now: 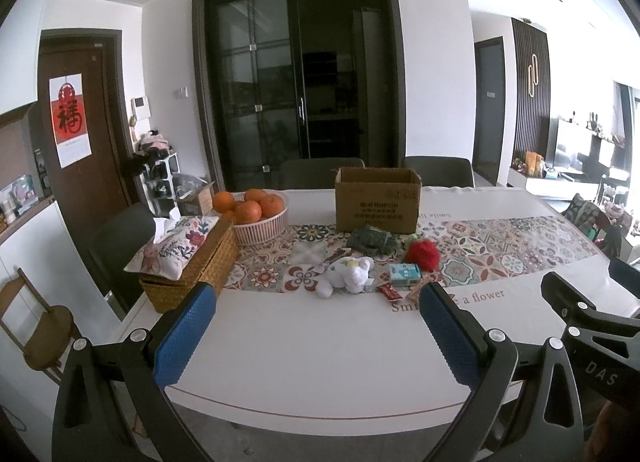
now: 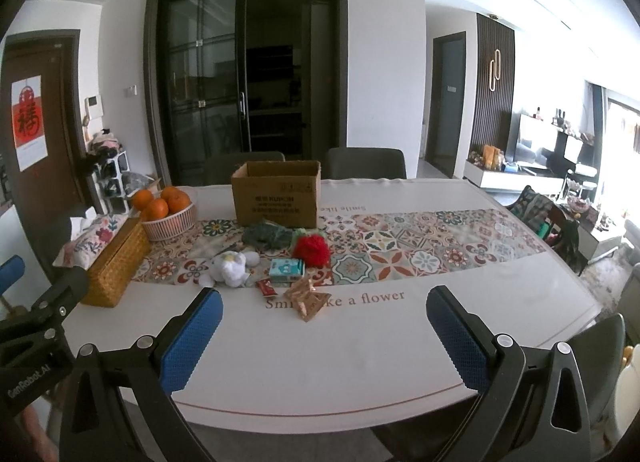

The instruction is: Organize soft objects

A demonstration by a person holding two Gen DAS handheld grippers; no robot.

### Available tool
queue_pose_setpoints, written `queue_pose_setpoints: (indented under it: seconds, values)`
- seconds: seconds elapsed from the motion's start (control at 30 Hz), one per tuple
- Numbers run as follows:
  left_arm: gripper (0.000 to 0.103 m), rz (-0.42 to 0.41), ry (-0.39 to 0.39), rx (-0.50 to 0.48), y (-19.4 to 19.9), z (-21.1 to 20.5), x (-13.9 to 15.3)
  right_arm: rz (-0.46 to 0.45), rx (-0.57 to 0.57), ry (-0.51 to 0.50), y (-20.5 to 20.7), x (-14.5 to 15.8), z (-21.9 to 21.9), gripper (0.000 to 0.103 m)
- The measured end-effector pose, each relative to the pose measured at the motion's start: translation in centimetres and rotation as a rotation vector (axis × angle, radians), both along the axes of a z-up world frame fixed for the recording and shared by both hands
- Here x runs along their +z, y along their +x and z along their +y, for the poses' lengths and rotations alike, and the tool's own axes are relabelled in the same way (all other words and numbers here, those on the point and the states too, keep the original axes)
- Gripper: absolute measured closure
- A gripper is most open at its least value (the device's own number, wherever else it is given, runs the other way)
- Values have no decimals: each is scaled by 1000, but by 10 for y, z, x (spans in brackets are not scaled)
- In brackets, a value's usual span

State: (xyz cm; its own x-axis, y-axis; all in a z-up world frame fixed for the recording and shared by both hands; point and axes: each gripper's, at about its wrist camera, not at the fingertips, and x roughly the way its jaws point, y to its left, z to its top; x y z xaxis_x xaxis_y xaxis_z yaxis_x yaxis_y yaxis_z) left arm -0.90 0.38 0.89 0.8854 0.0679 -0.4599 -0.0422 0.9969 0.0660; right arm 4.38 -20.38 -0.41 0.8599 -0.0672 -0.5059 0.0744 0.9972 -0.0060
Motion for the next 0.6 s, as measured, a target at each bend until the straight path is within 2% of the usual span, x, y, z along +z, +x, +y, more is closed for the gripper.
queue_pose_setpoints:
  seconds: [0.6]
  values:
    - [0,2,-1,-1,-1,0,1,0,-1,-2,1,0,1,0]
